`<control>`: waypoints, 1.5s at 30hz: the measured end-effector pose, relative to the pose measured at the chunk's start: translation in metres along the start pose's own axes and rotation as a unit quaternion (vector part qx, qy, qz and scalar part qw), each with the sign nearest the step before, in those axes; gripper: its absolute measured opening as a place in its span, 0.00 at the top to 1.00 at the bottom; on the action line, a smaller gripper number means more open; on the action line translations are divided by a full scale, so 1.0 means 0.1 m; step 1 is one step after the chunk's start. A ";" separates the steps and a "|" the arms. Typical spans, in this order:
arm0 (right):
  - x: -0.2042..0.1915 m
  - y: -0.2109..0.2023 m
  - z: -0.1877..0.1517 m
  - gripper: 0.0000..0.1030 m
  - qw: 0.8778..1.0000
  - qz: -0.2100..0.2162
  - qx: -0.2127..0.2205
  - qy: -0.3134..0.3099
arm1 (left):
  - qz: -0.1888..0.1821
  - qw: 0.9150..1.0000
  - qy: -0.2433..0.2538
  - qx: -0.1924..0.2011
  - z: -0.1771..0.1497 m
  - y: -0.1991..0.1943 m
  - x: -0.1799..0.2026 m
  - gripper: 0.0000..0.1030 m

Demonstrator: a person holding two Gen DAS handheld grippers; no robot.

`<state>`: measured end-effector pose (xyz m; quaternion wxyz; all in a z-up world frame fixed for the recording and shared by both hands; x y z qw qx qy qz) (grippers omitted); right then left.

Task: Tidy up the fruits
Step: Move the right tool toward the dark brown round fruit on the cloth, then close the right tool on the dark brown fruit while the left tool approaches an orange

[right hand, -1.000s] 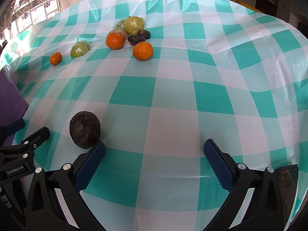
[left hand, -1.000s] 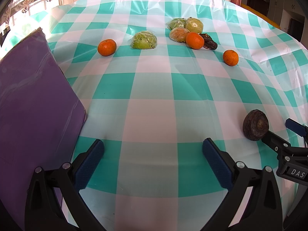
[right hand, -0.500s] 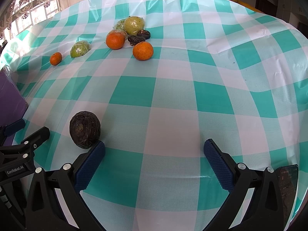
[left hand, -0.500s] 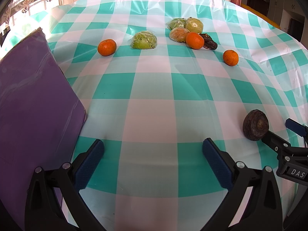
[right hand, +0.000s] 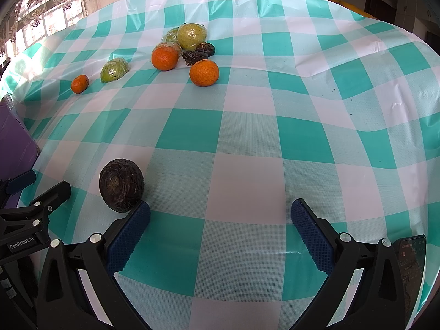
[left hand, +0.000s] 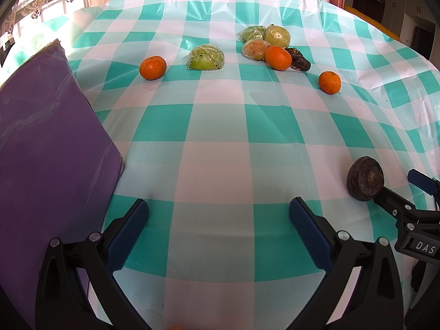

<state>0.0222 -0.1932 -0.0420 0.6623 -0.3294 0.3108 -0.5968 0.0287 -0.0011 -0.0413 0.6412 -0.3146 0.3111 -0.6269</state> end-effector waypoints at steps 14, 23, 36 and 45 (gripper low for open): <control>-0.16 -0.10 -0.13 0.04 0.998 0.035 -0.007 -0.055 | -0.004 1.000 0.006 0.000 -0.07 -0.05 0.00 0.01; -0.62 -0.17 -0.15 0.05 0.987 0.052 0.019 -0.153 | -0.016 1.000 0.019 -0.006 -0.09 -0.07 -0.01 0.01; -0.78 -0.10 -0.06 0.29 0.975 0.126 0.014 -0.185 | -0.022 1.000 -0.001 0.002 -0.09 -0.11 -0.06 0.03; -0.58 -0.02 0.05 0.29 0.980 0.110 0.009 -0.164 | -0.024 1.000 0.005 0.001 -0.10 -0.10 -0.04 0.02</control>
Point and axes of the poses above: each gripper's, at about its wrist camera, not at the fingertips, and y roughly the way its jaws point, x to its right, z to its top, the point moved 5 cm from there along y, roughly the way its jaws point
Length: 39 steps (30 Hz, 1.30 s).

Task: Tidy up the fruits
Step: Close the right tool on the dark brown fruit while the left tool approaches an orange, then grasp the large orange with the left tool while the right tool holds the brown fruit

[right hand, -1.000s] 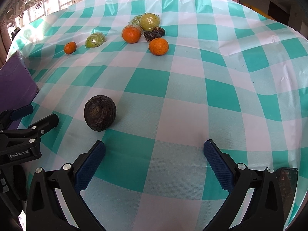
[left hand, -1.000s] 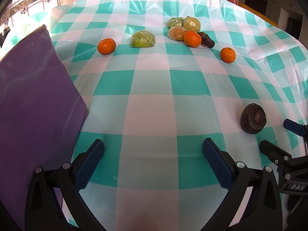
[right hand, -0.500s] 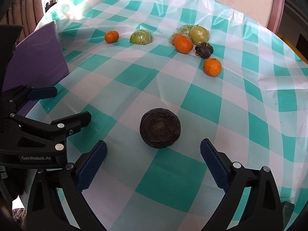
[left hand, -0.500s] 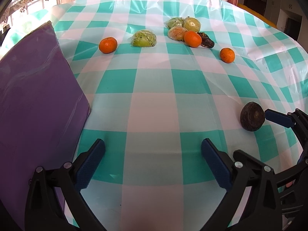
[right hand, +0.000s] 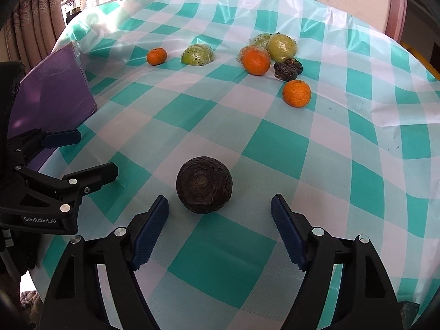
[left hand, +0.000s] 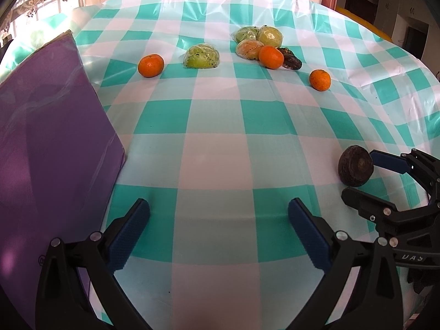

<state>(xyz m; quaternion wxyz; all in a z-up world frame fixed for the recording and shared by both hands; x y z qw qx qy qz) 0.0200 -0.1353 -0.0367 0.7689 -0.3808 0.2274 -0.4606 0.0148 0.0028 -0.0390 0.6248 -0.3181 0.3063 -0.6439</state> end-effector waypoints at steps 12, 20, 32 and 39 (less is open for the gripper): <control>0.67 -0.08 0.03 0.63 0.983 -0.022 0.048 0.178 | -0.006 1.000 0.008 -0.003 0.06 0.04 0.09 0.02; 1.17 -0.14 0.00 0.63 0.953 -0.072 0.082 0.283 | -0.058 0.996 0.049 0.041 0.59 0.25 0.84 0.02; 1.39 -0.18 -0.09 0.63 0.933 -0.050 0.106 0.340 | -0.052 0.996 0.061 0.035 1.49 0.96 1.51 0.39; 1.35 -0.16 -0.08 0.63 0.936 -0.045 0.104 0.332 | -0.054 0.995 0.086 0.022 1.54 1.10 1.66 0.64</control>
Point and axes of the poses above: each gripper's, at about its wrist camera, not at the fingertips, and y roughly the way its jaws point, x to its right, z to its top, the point moved 5 cm from there along y, roughly the way its jaws point
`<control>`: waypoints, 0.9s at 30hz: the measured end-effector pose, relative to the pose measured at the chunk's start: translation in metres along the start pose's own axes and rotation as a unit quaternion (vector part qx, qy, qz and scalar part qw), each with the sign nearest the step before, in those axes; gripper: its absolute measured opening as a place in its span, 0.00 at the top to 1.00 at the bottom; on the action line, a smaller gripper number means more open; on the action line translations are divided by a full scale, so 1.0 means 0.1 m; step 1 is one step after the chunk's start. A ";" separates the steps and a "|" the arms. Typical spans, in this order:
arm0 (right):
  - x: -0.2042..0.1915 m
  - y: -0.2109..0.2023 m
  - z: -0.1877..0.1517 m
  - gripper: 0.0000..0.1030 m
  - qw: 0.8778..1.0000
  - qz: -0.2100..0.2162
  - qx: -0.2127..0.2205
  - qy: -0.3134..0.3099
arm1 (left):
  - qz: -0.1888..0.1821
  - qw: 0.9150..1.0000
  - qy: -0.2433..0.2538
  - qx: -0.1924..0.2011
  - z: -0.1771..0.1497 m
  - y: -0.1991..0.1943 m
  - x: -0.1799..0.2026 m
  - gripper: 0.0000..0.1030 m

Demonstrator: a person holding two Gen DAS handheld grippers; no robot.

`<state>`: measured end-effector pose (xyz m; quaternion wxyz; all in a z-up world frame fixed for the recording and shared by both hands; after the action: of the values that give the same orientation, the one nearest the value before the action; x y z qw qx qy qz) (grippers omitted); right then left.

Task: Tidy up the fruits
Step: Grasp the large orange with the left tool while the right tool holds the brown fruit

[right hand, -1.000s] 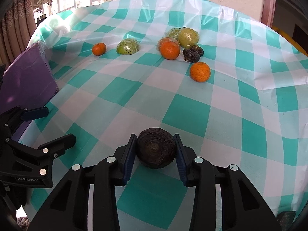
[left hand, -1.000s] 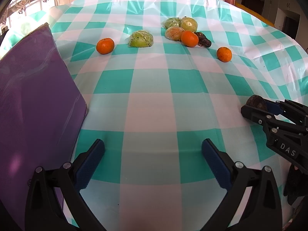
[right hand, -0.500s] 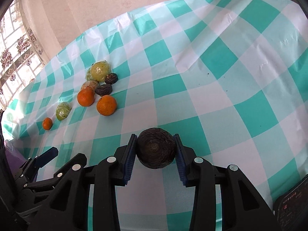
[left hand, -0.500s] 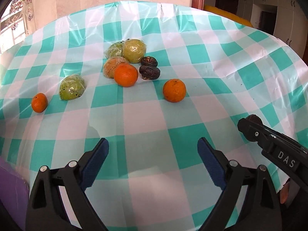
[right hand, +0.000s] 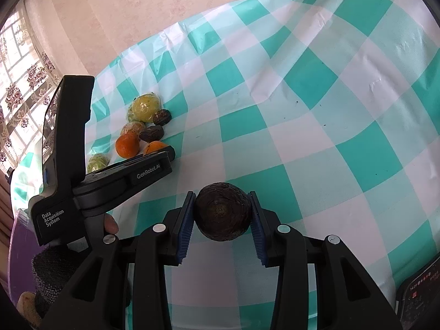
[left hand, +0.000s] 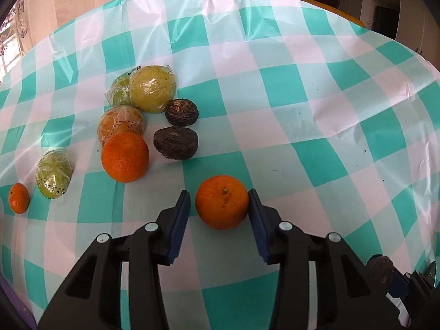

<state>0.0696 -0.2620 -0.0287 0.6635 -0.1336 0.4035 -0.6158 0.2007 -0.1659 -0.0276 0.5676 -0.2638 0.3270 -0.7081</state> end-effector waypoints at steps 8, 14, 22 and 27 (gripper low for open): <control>-0.03 0.03 -0.01 0.63 1.000 0.007 -0.007 -0.007 | -0.022 0.998 -0.052 0.018 -0.10 -0.15 -0.20 0.67; -0.04 0.05 -0.01 0.63 1.000 0.013 -0.014 -0.008 | -0.043 0.995 -0.086 0.020 -0.30 -0.32 -0.38 0.67; -0.09 0.05 -0.04 0.63 0.999 0.021 -0.024 -0.021 | -0.060 0.993 -0.104 0.019 -0.70 -0.64 -0.57 0.67; -0.14 0.04 -0.08 0.63 0.999 0.022 -0.026 -0.030 | -0.076 0.990 -0.121 0.010 -0.98 -0.83 -0.67 0.67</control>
<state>0.0679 -0.2455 -0.0311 0.6854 -0.1606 0.4021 -0.5855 0.0902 -0.0728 -0.0278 0.5501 -0.3657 0.2276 -0.7155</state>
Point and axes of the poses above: each gripper's, at about its wrist camera, not at the fingertips, and y roughly the way its jaws point, x to its right, z to its top, the point moved 5 cm from there along y, roughly the way its jaws point
